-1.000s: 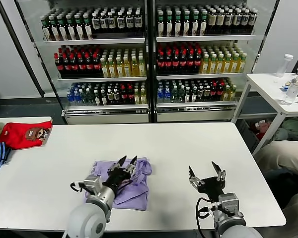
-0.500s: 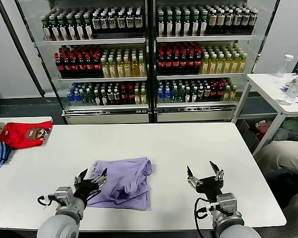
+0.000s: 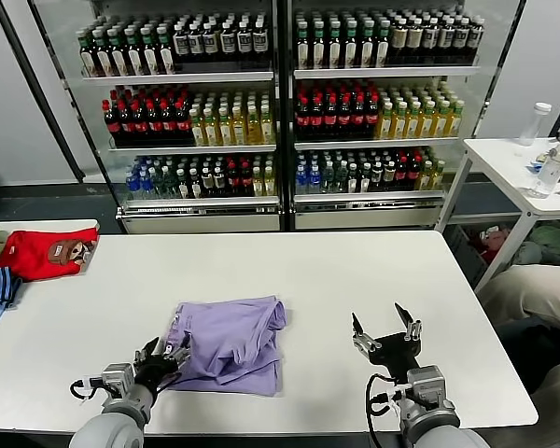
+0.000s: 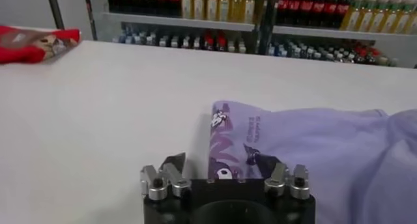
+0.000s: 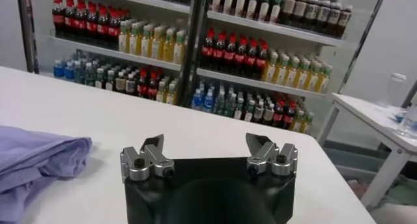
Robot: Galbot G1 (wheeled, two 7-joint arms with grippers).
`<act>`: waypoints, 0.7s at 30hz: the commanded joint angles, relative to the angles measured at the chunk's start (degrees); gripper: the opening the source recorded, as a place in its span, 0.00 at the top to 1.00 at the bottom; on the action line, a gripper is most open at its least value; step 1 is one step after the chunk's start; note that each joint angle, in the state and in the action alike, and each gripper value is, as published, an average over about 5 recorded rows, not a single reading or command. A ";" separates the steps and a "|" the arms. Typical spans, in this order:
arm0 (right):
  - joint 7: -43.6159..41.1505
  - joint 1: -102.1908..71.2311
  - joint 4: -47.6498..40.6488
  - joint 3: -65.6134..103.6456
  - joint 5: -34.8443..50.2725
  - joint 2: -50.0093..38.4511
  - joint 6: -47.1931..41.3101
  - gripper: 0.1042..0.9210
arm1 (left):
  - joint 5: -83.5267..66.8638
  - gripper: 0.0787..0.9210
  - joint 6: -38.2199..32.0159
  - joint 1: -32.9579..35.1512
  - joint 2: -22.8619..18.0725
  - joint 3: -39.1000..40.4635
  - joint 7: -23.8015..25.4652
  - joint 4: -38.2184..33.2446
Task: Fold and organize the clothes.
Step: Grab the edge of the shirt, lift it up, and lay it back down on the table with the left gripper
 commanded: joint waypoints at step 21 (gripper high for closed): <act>-0.55 1.42 -1.39 -0.42 -0.23 0.25 0.30 0.12 | -10.21 0.96 2.59 2.02 6.46 -20.67 5.83 -12.01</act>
